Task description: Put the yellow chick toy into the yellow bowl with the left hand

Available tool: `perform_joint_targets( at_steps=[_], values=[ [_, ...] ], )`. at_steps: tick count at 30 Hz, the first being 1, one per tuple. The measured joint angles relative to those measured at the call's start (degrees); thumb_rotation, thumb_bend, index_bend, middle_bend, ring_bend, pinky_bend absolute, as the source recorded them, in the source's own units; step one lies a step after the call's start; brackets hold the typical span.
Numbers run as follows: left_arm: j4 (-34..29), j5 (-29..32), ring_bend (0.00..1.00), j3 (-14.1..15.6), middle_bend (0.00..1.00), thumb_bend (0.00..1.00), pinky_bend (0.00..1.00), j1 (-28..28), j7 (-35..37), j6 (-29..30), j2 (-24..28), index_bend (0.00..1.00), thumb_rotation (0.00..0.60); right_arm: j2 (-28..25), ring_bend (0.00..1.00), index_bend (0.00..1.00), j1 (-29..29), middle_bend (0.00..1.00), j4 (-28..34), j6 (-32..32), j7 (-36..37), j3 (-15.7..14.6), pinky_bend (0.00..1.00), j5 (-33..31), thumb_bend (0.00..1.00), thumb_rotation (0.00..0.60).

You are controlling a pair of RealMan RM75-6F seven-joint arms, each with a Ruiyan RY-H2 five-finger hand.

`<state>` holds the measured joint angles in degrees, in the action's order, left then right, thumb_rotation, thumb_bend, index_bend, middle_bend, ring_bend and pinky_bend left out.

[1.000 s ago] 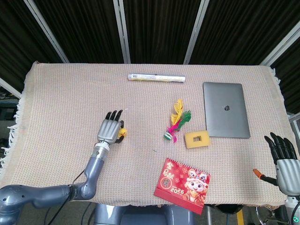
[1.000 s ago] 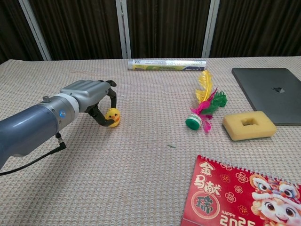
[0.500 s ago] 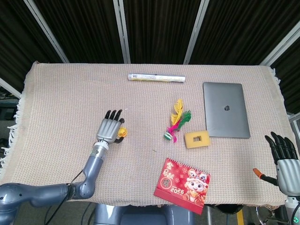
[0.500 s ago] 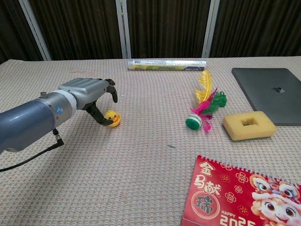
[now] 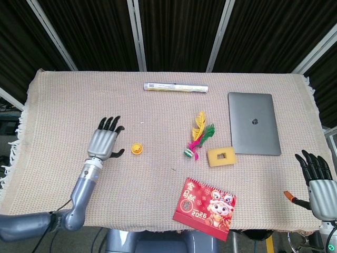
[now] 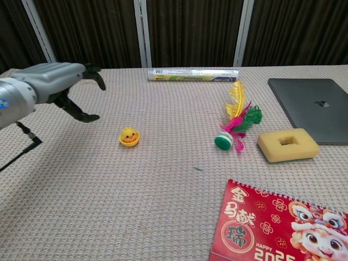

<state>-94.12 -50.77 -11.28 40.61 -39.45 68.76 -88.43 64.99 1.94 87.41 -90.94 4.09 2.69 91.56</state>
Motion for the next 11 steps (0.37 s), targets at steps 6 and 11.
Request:
perform_joint_targets(
  at_steps=[6, 11],
  values=[
    [-5.02, -10.34, 0.0, 7.45, 0.0, 0.11, 0.0, -9.2, 7.74, 7.28, 9.89, 0.01, 0.49, -0.65, 0.0, 0.02, 0.23, 0.0, 1.32, 1.57, -2.17, -0.47, 0.0, -0.48, 0.0, 0.6],
    [-6.77, -19.9, 0.0, 14.03, 0.0, 0.09, 0.0, -17.3, 15.0, 14.1, 16.94, 0.0, 0.471, -0.93, 0.0, 0.01, 0.42, 0.0, 2.55, 2.61, -4.11, -0.65, 0.0, -1.02, 0.0, 0.6]
  ],
)
